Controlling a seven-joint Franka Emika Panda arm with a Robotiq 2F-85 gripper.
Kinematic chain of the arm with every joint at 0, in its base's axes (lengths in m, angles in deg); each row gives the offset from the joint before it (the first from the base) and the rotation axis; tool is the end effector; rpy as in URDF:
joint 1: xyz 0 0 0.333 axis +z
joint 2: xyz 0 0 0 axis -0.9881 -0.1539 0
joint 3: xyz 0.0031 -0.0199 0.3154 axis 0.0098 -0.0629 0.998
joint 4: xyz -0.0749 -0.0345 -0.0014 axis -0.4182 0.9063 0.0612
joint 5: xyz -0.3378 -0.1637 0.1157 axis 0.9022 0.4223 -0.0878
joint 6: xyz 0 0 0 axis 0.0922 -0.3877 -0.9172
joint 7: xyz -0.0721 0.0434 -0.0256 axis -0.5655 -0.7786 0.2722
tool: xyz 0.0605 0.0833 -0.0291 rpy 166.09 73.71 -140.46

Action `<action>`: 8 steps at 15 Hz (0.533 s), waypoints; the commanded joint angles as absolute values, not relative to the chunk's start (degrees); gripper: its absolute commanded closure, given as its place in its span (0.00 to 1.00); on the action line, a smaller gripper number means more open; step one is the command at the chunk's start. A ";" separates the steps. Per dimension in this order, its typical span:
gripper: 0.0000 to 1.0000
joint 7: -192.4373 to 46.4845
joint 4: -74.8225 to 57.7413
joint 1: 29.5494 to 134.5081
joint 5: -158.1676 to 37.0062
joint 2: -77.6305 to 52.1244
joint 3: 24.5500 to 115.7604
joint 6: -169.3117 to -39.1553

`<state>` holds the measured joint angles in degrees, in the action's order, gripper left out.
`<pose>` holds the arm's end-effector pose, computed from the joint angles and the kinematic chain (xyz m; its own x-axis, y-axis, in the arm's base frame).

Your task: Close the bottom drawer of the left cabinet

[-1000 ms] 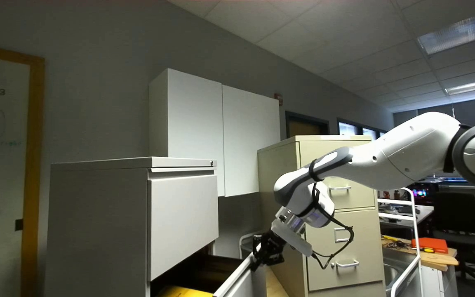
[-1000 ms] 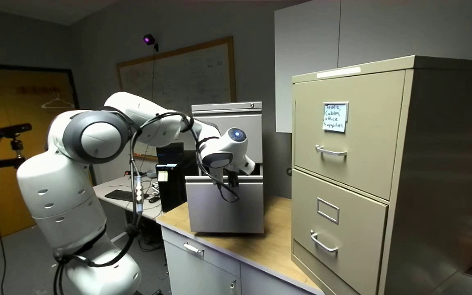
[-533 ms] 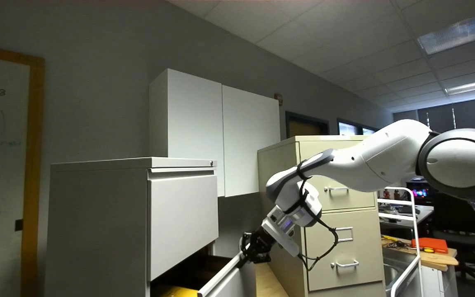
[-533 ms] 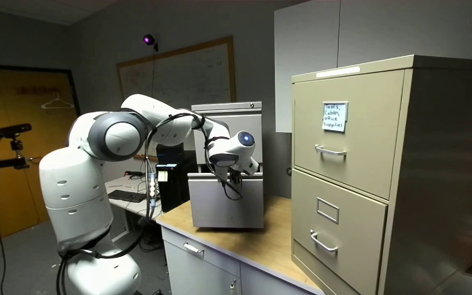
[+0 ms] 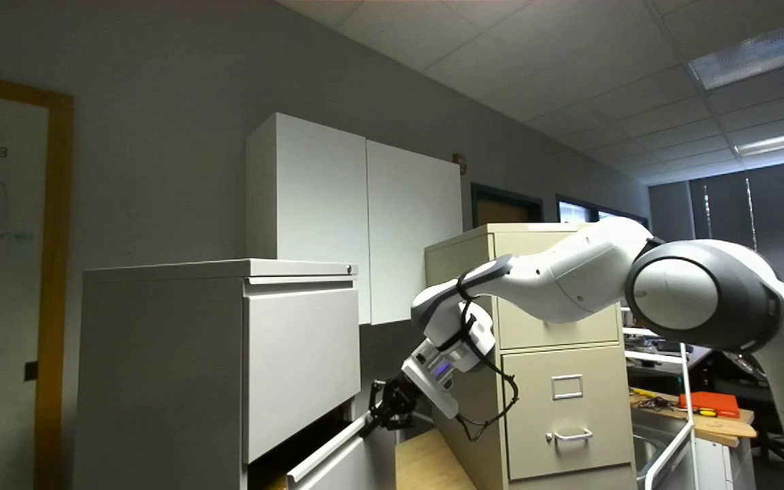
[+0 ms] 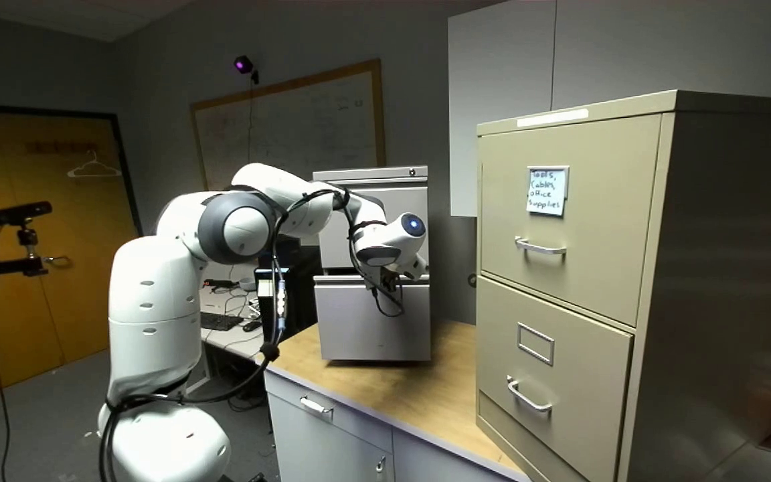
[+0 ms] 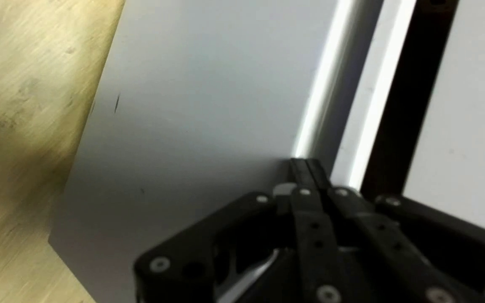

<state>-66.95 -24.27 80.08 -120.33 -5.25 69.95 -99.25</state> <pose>0.6238 -0.0330 0.4560 0.8035 -0.5950 -0.0159 -0.4100 -0.5339 -0.7395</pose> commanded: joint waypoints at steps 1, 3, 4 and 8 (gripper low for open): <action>0.98 -67.57 -14.38 79.47 -121.89 -11.96 72.03 -96.43; 0.98 -67.71 -10.84 79.45 -122.17 -14.60 72.72 -95.51; 0.97 -67.98 -8.88 79.48 -121.90 -16.04 73.01 -95.08; 0.98 -68.97 -2.11 79.49 -120.87 -20.61 74.04 -93.84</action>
<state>-67.06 -10.54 79.86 -120.41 -15.71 71.85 -96.01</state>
